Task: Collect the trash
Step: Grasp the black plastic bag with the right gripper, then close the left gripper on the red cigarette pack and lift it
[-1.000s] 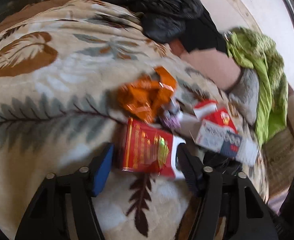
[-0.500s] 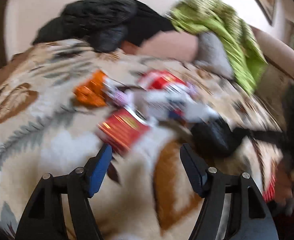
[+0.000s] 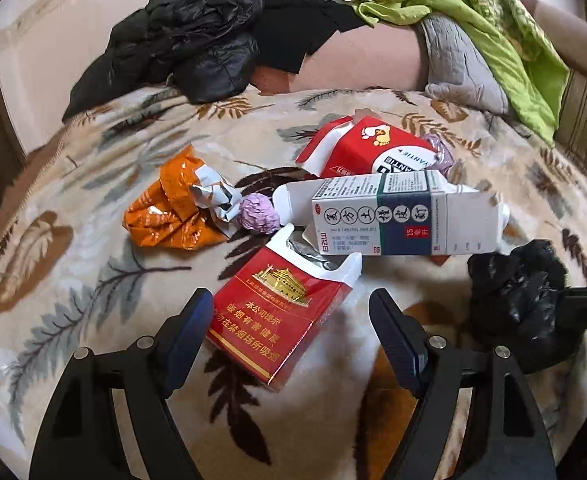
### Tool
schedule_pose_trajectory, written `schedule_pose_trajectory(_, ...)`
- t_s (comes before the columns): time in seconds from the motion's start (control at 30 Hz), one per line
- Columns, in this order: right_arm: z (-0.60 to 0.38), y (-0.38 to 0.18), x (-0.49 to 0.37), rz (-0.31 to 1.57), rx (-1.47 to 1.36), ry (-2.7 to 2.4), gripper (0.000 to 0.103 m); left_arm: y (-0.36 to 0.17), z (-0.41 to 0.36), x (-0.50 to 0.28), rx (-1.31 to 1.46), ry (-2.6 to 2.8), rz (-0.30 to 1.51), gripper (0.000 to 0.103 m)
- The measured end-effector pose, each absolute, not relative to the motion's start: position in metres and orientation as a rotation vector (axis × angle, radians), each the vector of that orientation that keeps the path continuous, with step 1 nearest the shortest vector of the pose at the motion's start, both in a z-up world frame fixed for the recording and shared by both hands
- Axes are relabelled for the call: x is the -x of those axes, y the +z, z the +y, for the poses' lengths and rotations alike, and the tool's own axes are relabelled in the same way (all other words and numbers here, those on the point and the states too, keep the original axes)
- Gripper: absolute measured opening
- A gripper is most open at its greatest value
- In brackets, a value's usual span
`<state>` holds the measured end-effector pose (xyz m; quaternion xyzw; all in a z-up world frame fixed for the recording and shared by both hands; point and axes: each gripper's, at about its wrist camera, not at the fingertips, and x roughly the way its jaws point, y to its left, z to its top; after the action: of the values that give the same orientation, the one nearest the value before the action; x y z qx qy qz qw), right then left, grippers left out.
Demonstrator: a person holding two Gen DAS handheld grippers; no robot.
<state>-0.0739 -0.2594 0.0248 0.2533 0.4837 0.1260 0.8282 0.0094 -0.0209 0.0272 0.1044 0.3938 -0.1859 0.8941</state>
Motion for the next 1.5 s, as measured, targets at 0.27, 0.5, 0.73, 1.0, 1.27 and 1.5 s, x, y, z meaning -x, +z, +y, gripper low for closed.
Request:
schedule_pose_trajectory(0.27,-0.245,0.016,0.063,1.048,-0.579,0.273,0.058,0.020,-0.016,-0.022,-0.192,-0.296,0.829,0.079)
schedule_pose_trajectory(0.5,-0.239,0.018,0.062,1.018,-0.587,0.291,0.039,0.015,0.024,-0.038,0.019,-0.251,0.897,0.035)
schedule_pose_trajectory(0.73,-0.235,0.028,0.067,0.984,-0.559,0.288,0.032,0.019,0.031,-0.032,0.070,-0.270,0.888,0.029)
schedule_pose_trajectory(1.0,-0.246,0.046,0.081,0.897,-0.572,0.255,0.031,0.034,0.022,-0.004,0.043,-0.315,0.852,0.024)
schedule_pose_trajectory(1.27,-0.249,0.060,0.108,0.830,-0.573,0.236,0.031,0.044,0.028,0.031,0.098,-0.386,0.882,0.023)
schedule_pose_trajectory(1.5,-0.250,0.058,0.118,0.850,-0.588,0.239,0.031,0.033,0.037,0.026,0.158,-0.357,0.938,0.025)
